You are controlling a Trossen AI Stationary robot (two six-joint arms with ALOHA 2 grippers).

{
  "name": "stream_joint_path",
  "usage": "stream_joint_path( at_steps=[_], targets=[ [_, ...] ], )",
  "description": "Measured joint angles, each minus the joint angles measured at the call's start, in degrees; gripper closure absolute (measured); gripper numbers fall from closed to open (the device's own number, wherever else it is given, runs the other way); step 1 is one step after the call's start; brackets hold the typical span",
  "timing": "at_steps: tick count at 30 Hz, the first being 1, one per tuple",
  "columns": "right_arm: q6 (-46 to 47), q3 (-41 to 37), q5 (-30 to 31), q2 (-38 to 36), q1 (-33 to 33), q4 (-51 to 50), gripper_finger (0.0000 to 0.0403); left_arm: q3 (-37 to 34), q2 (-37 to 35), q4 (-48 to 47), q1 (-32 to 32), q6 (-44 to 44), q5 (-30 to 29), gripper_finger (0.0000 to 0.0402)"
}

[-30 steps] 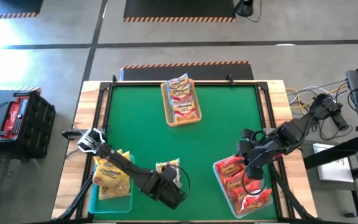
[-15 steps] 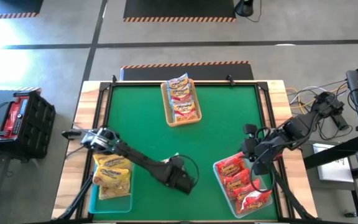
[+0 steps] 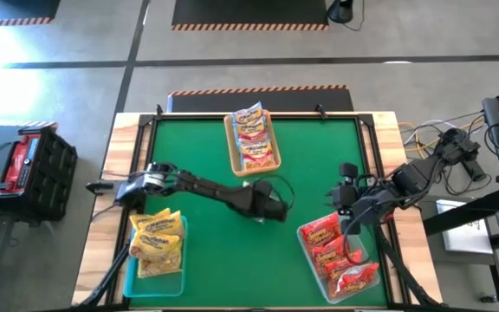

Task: Sort Maruchan noodles
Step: Put the blue noodle pack into the yellow bin

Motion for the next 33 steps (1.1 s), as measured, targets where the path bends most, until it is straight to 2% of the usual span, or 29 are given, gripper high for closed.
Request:
stream_joint_path(
  at_steps=[5, 9, 11, 14, 17, 19, 24, 28, 33],
  targets=[
    [-1.5, -2.8, 0.4, 1.0, -3.7, 5.0, 0.0307, 2.9, -2.0, -1.0, 1.1, 8.1, 3.2, 0.0401],
    [-7.5, -8.0, -1.6, 1.1, -8.5, 14.5, 0.0307, 2.4, -3.5, -6.8, -1.0, 4.7, 2.3, 0.0401],
    [-9.9, -11.0, -6.8, 0.7, -12.2, 21.3, 0.0307, 1.2, -3.6, -8.5, -2.0, 3.2, 2.5, 0.0401],
    [-13.4, -15.5, -18.9, 0.7, -19.2, 30.1, 0.0307, 0.1, -3.7, -8.0, -2.5, 0.5, 3.1, 0.0401],
    [-14.0, -19.3, -30.5, 1.5, -26.3, 38.8, 0.0307, 0.0, -3.8, -7.7, -2.3, 0.5, 3.1, 0.0401],
    [-13.4, -21.1, -35.4, 2.5, -31.0, 42.0, 0.0307, 0.0, -3.9, -7.8, -2.1, 1.1, 3.1, 0.0401],
    [-10.9, -24.2, -43.9, 7.2, -41.5, 45.6, 0.0302, 0.0, -4.7, -9.5, -2.1, 2.5, 3.5, 0.0401],
    [-7.0, -26.1, -52.2, 13.1, -46.8, 52.2, 0.0276, -0.1, -4.9, -12.9, -2.1, 2.6, 4.3, 0.0401],
    [-2.2, -24.9, -54.1, 20.4, -49.4, 56.7, 0.0241, -2.6, -4.9, -12.1, -1.3, 2.8, 4.8, 0.0401]
  ],
)
